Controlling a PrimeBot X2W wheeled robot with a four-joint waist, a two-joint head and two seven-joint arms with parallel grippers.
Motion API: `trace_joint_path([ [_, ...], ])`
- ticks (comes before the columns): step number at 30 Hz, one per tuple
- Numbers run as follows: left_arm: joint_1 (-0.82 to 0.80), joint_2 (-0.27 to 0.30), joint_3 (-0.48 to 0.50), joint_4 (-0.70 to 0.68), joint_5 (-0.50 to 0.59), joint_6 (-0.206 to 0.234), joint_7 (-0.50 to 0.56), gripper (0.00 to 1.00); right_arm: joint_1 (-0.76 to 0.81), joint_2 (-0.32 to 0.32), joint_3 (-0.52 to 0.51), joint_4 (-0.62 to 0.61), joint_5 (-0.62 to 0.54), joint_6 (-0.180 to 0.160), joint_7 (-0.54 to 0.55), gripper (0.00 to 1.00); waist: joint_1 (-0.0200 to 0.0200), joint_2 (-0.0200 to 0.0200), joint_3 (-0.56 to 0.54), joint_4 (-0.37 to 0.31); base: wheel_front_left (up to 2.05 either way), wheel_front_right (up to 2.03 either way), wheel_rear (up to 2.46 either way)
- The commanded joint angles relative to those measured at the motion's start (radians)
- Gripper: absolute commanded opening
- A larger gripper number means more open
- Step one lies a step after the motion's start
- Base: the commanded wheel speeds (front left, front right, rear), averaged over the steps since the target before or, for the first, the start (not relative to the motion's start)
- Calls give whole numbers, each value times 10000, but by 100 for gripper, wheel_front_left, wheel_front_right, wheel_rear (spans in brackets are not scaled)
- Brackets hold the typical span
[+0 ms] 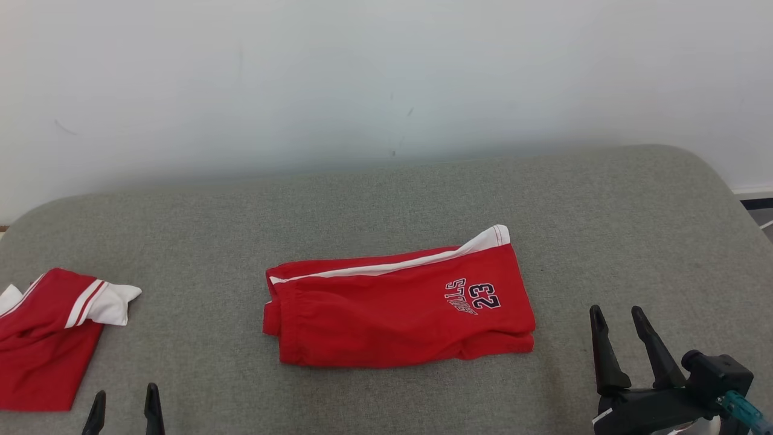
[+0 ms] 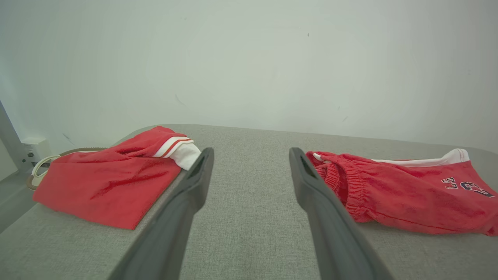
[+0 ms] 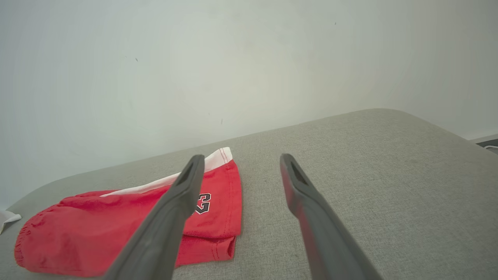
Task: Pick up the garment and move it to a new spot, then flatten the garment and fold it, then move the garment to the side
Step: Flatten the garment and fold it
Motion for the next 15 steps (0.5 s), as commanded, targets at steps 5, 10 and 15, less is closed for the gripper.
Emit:
trace_joint_path([
  [5, 205, 142, 56, 56, 270, -113, -29, 100, 255, -117, 140, -191, -241, -6, -23, 100, 1, 0, -66, 18, 0, 0, 0],
  [10, 227, 190, 41, 133, 397, -184, -29, 100, 361, -128, 382, -339, -379, -6, 134, 100, 1, 0, -78, 28, 0, 0, 0],
  [15, 259, 258, -10, 166, 622, -136, -29, 100, 389, -181, 480, -516, -372, -6, 235, 100, 1, 0, -50, 45, 0, 0, 0],
])
